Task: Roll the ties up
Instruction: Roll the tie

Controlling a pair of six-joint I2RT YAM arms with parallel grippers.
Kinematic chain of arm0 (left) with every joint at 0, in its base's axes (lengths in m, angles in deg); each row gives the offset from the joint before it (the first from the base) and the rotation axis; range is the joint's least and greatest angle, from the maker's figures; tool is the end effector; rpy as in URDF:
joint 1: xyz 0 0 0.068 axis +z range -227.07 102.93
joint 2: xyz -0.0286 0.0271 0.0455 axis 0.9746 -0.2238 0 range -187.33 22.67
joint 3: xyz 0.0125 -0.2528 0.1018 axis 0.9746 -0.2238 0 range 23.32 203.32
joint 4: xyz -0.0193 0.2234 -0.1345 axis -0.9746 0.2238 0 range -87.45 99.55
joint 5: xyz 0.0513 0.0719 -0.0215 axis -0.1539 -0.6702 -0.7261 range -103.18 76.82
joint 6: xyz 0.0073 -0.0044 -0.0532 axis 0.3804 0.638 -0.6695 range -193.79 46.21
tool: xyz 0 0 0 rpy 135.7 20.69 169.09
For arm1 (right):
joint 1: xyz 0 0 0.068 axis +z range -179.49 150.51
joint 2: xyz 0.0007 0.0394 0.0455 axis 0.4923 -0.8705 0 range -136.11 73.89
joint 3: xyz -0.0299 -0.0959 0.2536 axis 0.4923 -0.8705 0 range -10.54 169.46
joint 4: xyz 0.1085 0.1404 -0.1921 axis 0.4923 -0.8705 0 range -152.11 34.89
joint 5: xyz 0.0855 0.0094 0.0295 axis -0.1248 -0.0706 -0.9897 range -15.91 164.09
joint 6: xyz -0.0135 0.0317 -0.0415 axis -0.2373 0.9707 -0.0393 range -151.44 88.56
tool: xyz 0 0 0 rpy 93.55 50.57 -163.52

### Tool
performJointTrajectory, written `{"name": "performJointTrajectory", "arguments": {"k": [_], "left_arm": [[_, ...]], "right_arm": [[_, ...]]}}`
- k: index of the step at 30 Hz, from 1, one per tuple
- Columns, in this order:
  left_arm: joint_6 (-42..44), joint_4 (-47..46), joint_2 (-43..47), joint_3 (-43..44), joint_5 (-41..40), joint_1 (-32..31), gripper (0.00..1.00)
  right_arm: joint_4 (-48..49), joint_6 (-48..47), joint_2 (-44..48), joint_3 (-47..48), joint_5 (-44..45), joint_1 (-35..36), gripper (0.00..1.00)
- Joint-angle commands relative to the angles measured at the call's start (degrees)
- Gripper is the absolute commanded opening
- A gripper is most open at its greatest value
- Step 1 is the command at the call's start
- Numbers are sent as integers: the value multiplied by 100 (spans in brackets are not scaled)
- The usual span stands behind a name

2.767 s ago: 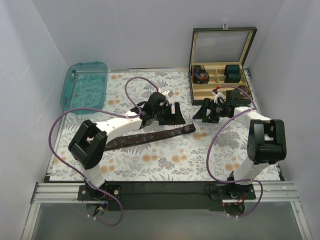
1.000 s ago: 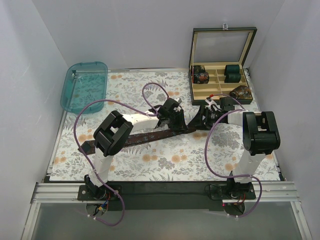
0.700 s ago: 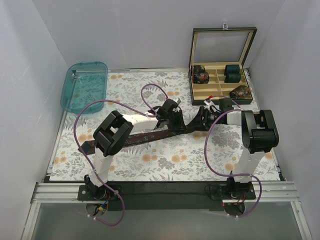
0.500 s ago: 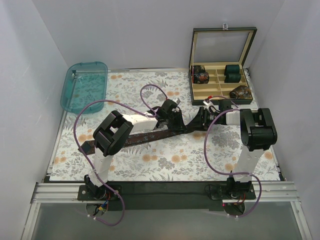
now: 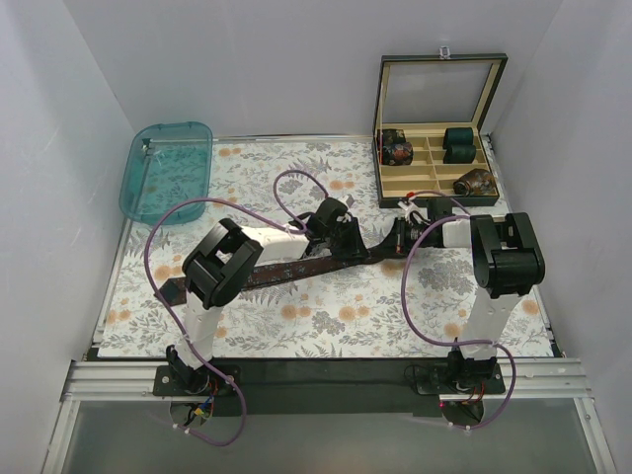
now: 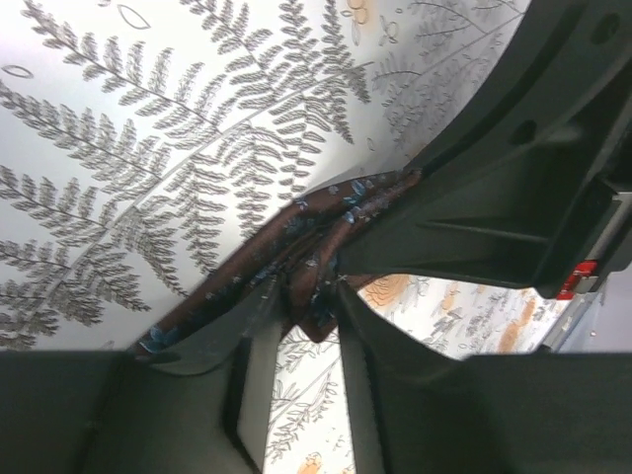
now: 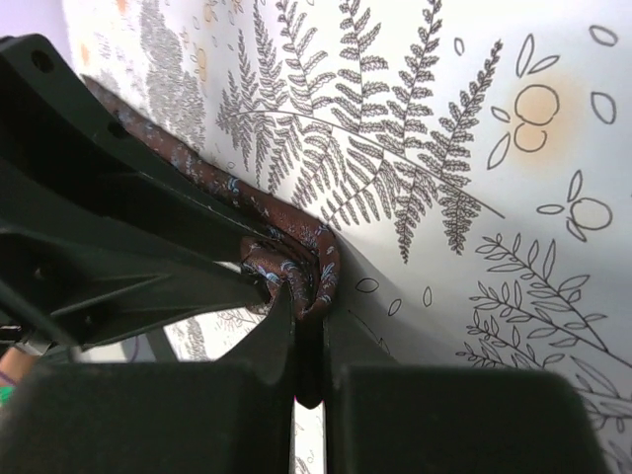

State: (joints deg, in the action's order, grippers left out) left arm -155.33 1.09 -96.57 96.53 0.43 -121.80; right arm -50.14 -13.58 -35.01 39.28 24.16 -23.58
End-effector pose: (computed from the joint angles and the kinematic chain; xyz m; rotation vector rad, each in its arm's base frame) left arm 0.3065 -0.3153 0.1330 -0.7371 2.6492 -1.1738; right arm 0.3351 0.0622 0.1053 -0.1110 2.4481 1.2656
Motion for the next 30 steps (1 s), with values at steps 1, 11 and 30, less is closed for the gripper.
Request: {"name": "performJointTrajectory", "arguments": {"k": [1, 11, 30], "left_arm": [[173, 303, 374, -246, -226, -45, 30], [1077, 698, 1482, -623, -815, 122, 68], [1299, 1454, 3029, -1854, -1510, 324, 81]], "right_arm": [[-1100, -747, 290, 333, 888, 94, 1], [-3176, -1760, 580, 1529, 2714, 164, 1], [-4628, -1840, 212, 3042, 8252, 2105, 1]]}}
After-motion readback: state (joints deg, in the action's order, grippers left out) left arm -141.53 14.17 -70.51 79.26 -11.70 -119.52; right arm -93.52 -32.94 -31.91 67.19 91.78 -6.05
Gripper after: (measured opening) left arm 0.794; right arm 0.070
